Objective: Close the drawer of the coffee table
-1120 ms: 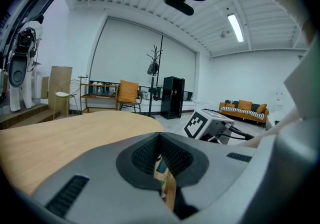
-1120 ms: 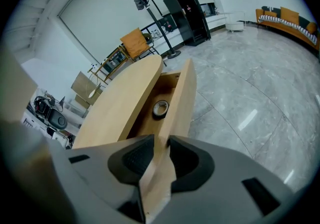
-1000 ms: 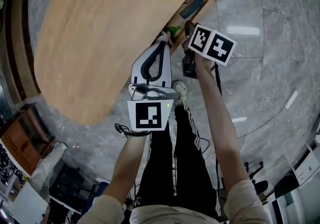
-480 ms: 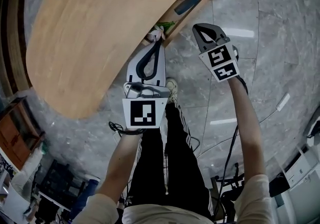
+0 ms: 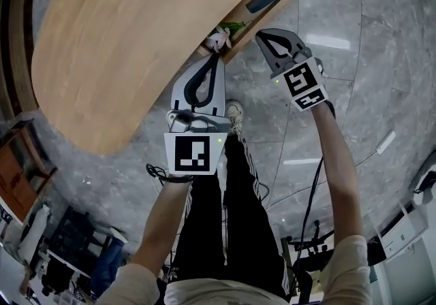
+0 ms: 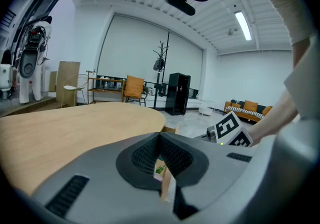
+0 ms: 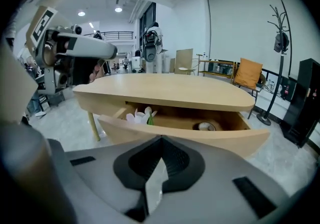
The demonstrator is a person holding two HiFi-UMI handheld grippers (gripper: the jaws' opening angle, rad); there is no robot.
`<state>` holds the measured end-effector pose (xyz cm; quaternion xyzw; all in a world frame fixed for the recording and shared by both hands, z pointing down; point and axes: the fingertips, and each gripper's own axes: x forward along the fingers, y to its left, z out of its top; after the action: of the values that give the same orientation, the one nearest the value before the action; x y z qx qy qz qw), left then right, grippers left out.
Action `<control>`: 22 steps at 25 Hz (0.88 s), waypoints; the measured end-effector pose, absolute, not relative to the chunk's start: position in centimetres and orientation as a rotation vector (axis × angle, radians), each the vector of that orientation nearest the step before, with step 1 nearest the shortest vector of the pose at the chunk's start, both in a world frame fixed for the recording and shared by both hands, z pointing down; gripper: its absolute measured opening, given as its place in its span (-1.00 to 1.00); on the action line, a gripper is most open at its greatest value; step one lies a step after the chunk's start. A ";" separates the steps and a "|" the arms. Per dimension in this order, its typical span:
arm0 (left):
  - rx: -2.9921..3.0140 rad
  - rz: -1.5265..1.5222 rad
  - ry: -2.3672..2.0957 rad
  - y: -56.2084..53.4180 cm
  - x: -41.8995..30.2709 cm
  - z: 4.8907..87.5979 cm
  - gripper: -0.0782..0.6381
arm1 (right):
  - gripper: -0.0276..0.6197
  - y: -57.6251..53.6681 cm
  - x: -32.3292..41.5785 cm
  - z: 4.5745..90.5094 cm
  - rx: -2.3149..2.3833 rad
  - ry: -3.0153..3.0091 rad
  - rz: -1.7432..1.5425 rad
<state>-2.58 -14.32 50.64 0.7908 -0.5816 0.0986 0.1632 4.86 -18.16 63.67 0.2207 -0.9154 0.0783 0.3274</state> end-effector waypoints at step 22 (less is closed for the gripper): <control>2.194 0.211 -1.730 -15.7 -5.7 50.4 -0.76 | -0.90 -23.1 -2.1 63.3 0.867 -2.638 0.376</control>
<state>-5.73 -15.66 50.40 0.7717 -0.6086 0.0741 0.1688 -2.08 -23.13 63.25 0.3048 -0.9279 0.1323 0.1689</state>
